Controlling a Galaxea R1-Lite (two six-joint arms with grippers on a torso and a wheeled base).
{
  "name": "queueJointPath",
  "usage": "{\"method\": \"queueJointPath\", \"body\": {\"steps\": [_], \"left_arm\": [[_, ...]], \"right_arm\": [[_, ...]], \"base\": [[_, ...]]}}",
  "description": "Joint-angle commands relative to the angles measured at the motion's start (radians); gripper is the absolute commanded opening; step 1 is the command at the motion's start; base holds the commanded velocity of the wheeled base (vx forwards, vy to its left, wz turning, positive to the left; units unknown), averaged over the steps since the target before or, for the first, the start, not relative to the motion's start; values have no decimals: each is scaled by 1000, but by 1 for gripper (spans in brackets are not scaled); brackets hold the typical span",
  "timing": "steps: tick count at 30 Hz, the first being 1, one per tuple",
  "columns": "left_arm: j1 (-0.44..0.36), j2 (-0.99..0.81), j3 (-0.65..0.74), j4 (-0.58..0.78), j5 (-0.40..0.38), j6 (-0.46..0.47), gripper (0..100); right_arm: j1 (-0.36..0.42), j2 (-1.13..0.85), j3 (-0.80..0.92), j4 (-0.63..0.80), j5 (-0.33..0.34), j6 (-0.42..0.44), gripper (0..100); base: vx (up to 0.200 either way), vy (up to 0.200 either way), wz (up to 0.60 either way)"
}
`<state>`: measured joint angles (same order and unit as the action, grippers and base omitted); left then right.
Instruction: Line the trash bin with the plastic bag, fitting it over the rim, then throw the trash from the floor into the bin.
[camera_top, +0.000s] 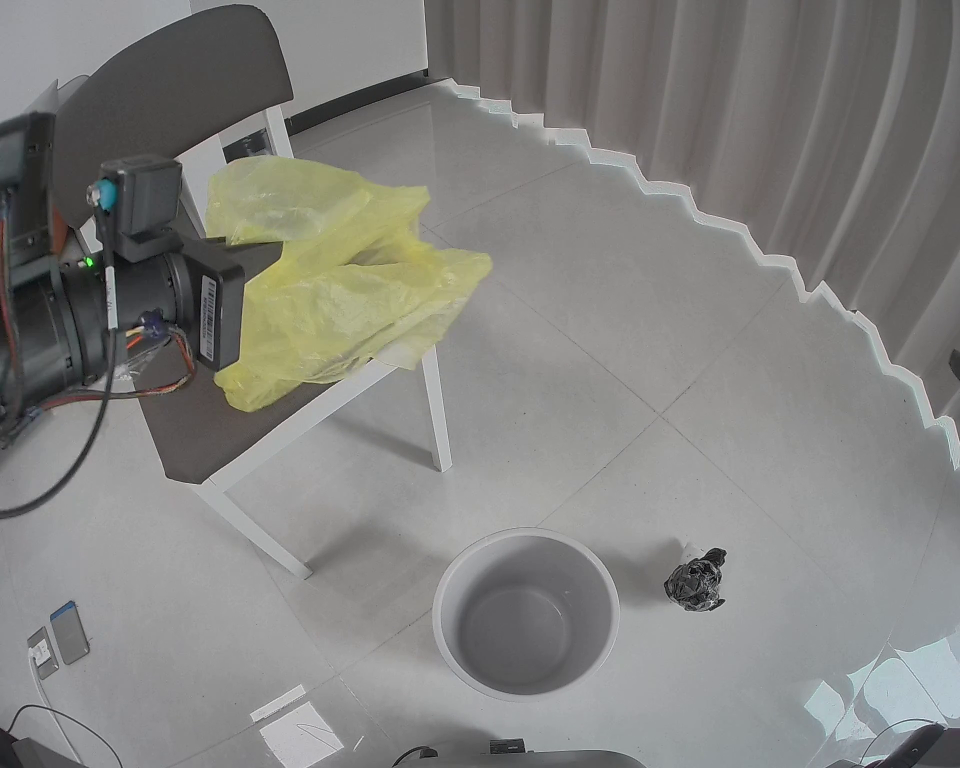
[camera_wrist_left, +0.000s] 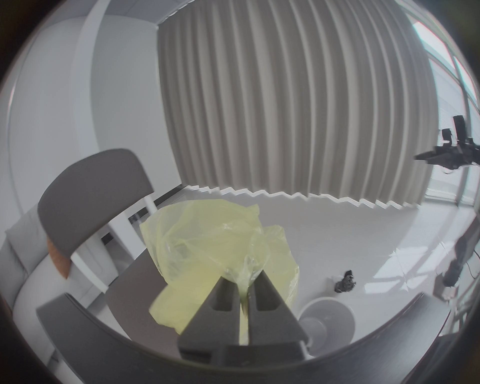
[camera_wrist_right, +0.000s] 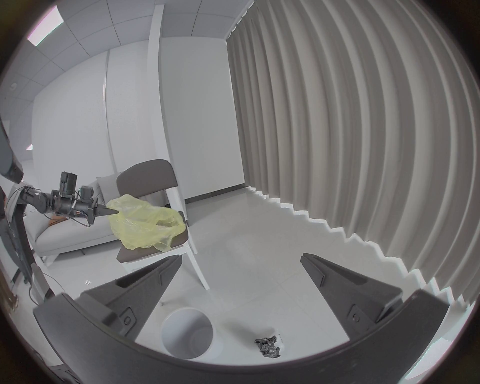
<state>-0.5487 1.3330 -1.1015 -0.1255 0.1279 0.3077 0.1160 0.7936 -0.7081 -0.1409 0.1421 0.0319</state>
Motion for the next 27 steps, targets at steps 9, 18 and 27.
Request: {"method": "queueJointPath", "body": {"steps": [9, 18, 27], "left_arm": [[-169, -83, -159, 207, -86, 88, 0], [-183, -72, -159, 207, -198, 142, 0], [-211, -60, -179, 210, -261, 145, 0]], "right_arm": [[129, 237, -64, -3, 7, 54, 100], [125, 348, -169, -2, 77, 158, 100], [123, 404, -195, -3, 117, 161, 100]], "base": [[0, 0, 0], [0, 0, 0], [0, 0, 0]]}}
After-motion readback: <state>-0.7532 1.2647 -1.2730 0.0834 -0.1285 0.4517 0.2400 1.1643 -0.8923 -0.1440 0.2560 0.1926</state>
